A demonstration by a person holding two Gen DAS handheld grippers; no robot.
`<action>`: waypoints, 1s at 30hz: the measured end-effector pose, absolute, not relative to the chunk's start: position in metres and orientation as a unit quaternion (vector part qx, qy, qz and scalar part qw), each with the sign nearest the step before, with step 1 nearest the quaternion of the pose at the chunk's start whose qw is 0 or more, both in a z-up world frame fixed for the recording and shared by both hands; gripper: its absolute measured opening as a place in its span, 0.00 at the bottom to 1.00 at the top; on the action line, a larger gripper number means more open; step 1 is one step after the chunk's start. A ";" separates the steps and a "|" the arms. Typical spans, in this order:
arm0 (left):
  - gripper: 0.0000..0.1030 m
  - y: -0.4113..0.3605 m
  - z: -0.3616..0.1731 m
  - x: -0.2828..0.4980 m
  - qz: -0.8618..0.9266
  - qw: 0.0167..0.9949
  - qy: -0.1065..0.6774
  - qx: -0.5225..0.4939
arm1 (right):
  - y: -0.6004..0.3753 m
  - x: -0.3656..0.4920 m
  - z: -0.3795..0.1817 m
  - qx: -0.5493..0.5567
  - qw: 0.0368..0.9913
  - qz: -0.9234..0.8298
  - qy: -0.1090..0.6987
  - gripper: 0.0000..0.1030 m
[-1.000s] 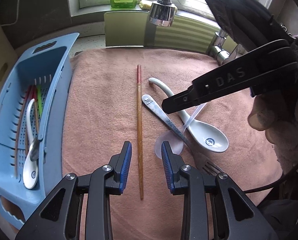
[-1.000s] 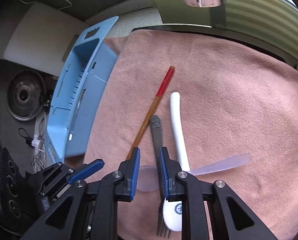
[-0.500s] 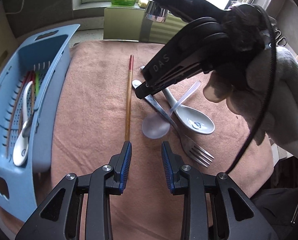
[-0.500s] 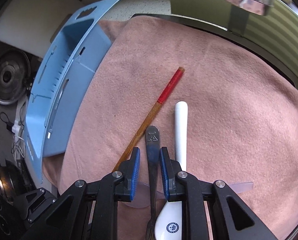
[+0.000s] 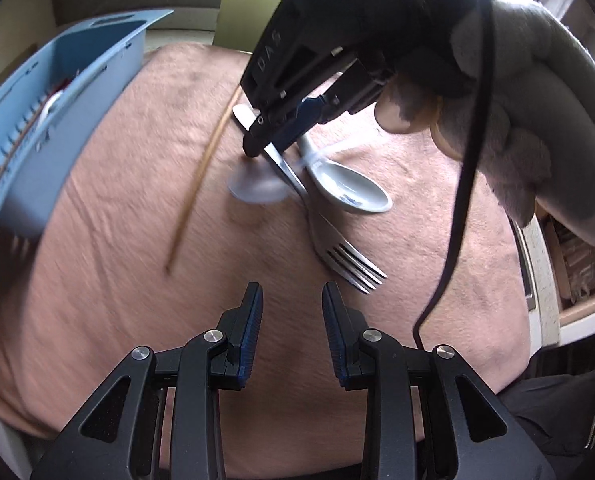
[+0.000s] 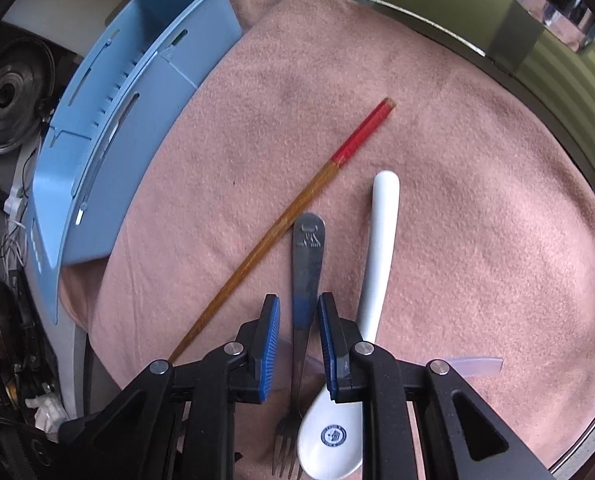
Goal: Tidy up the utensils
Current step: 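Lower the left tool onto the silver fork while the right tool lowers onto the fork handle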
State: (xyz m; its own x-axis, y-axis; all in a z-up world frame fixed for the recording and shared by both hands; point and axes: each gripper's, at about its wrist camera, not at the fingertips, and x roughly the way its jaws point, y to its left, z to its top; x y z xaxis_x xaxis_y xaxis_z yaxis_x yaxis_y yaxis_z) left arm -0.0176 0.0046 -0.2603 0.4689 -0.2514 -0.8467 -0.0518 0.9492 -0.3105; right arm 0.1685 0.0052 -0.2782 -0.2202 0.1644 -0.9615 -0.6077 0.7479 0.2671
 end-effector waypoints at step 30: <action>0.28 -0.041 -0.268 -0.007 -0.013 0.841 0.504 -0.196 | -0.043 0.166 -0.289 -0.046 0.601 0.310 0.736 0.07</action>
State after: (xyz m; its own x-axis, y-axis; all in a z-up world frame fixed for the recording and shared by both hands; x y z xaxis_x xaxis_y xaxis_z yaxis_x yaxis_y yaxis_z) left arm -0.0072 -0.0411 -0.2682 0.4913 -0.2191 -0.8430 -0.1760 0.9229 -0.3425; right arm 0.1655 -0.0432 -0.2891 -0.2744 0.3047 -0.9120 -0.4398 0.8037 0.4009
